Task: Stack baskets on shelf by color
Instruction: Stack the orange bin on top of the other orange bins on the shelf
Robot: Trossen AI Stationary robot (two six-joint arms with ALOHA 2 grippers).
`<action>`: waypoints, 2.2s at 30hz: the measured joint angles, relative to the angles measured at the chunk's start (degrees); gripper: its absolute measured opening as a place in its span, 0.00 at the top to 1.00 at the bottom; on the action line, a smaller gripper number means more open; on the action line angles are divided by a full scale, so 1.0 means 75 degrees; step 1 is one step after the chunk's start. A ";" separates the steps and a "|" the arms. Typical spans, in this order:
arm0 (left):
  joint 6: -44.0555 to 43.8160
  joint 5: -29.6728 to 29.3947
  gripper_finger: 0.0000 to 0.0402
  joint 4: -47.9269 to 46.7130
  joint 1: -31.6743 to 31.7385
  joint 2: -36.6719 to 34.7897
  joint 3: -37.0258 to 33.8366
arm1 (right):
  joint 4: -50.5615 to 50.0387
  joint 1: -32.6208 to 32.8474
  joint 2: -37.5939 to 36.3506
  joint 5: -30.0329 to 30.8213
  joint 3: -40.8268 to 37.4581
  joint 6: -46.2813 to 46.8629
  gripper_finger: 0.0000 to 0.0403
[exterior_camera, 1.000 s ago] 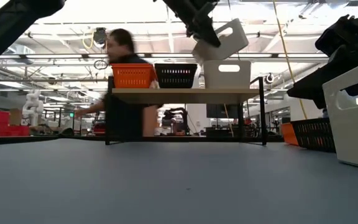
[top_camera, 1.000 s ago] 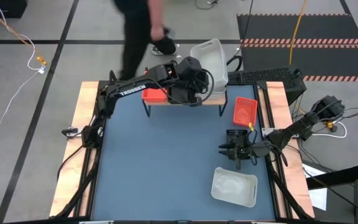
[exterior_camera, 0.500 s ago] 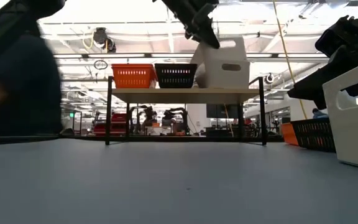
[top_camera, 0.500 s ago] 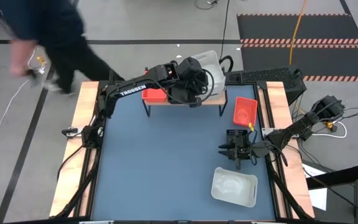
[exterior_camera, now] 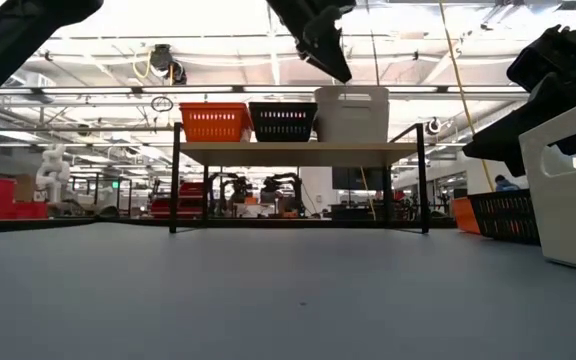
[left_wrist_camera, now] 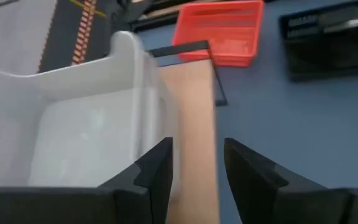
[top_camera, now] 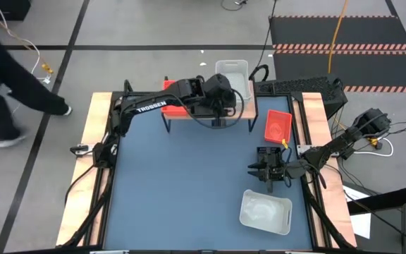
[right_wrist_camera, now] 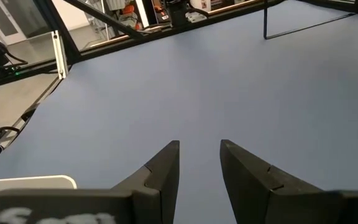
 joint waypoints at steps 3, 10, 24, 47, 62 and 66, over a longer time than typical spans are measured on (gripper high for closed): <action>-0.0085 -0.0047 0.64 -0.0110 -0.0091 0.0003 -0.0086 | 0.0000 0.0000 0.0001 0.0000 0.0000 0.0142 0.73; -0.0284 -0.0065 0.64 -0.0157 -0.0425 -0.0038 -0.0086 | 0.0003 0.0045 0.0000 -0.0023 0.0000 0.0554 0.73; -0.0657 0.0088 0.64 0.1369 -0.2828 -0.0038 -0.1370 | 0.3361 0.0114 -0.0083 0.0106 -0.0003 -0.4275 0.73; -0.1026 -0.0870 0.64 0.8053 -0.2271 -0.0035 -0.5563 | 0.2824 0.0114 -0.2074 0.7963 0.1080 -0.9086 0.73; -0.0160 0.0213 0.64 1.1234 -0.1739 0.0213 -0.6634 | 0.3863 -0.0771 -0.2107 0.5821 0.0761 -0.9704 0.73; 0.0011 0.1003 0.64 1.0209 -0.1716 0.0696 -0.5586 | 0.4742 -0.1045 -0.2186 0.5313 0.0761 -1.0353 0.73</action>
